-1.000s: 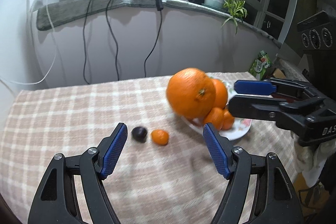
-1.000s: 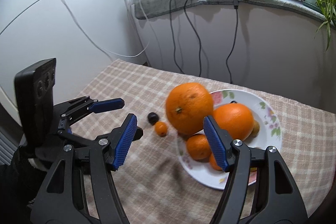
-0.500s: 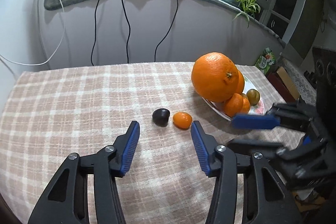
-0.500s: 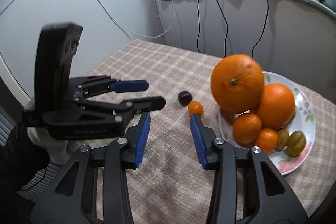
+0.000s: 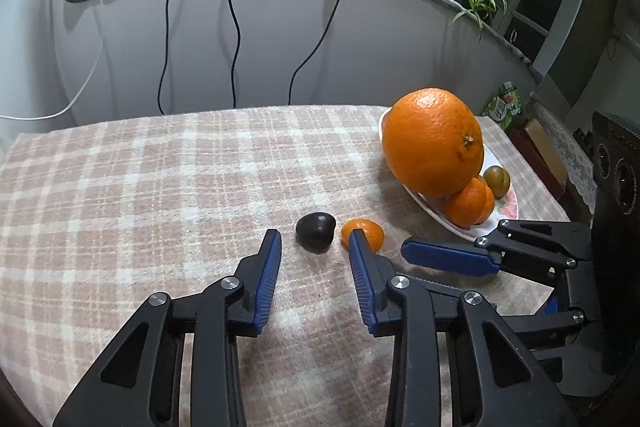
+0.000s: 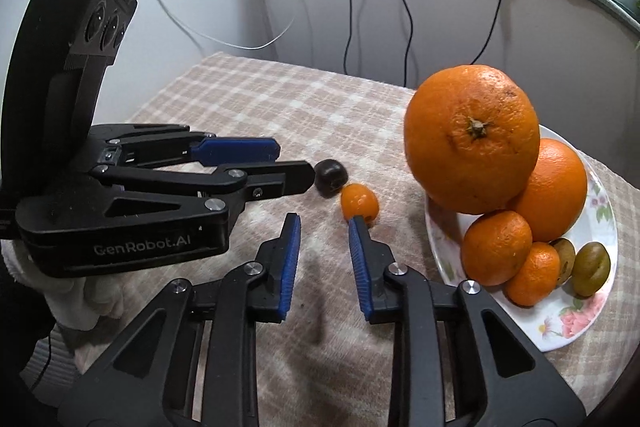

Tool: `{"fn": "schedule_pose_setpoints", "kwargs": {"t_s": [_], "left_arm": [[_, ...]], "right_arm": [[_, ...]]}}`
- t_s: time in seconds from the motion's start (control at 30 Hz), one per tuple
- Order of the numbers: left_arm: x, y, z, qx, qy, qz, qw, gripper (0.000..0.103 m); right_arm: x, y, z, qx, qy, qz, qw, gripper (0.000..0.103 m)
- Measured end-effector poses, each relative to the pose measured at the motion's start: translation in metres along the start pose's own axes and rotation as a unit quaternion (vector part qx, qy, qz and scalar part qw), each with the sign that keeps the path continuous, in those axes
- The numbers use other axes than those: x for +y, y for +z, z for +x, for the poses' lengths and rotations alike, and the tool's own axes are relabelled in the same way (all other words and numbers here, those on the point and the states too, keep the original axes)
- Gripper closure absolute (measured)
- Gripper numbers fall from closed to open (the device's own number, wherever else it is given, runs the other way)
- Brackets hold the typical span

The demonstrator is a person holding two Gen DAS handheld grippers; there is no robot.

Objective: Organize fruits
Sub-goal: 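Grasp the small orange with the right gripper while the left grasps a dark plum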

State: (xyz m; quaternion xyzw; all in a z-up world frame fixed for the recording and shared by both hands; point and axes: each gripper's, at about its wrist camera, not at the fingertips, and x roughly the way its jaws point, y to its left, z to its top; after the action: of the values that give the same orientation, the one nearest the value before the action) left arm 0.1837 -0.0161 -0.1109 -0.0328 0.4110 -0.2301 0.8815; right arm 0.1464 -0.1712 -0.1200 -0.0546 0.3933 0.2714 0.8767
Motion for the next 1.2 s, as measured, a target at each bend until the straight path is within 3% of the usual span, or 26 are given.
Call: {"fn": "schedule_pose_setpoints", "kwargs": {"t_s": [0.43, 0.7, 1.2], "left_arm": [[0.004, 0.009, 0.022, 0.024, -0.024, 0.02, 0.9992, 0.075], [0.007, 0.008, 0.032, 0.041, -0.04, 0.018, 0.9982, 0.08], [0.021, 0.007, 0.023, 0.026, -0.034, -0.005, 0.9991, 0.082]], "right_arm": [[0.002, 0.003, 0.014, 0.002, -0.054, 0.004, 0.999, 0.078], [-0.003, 0.006, 0.025, 0.014, -0.057, 0.009, 0.998, 0.078], [-0.001, 0.011, 0.035, 0.022, -0.074, -0.003, 0.997, 0.078]]}}
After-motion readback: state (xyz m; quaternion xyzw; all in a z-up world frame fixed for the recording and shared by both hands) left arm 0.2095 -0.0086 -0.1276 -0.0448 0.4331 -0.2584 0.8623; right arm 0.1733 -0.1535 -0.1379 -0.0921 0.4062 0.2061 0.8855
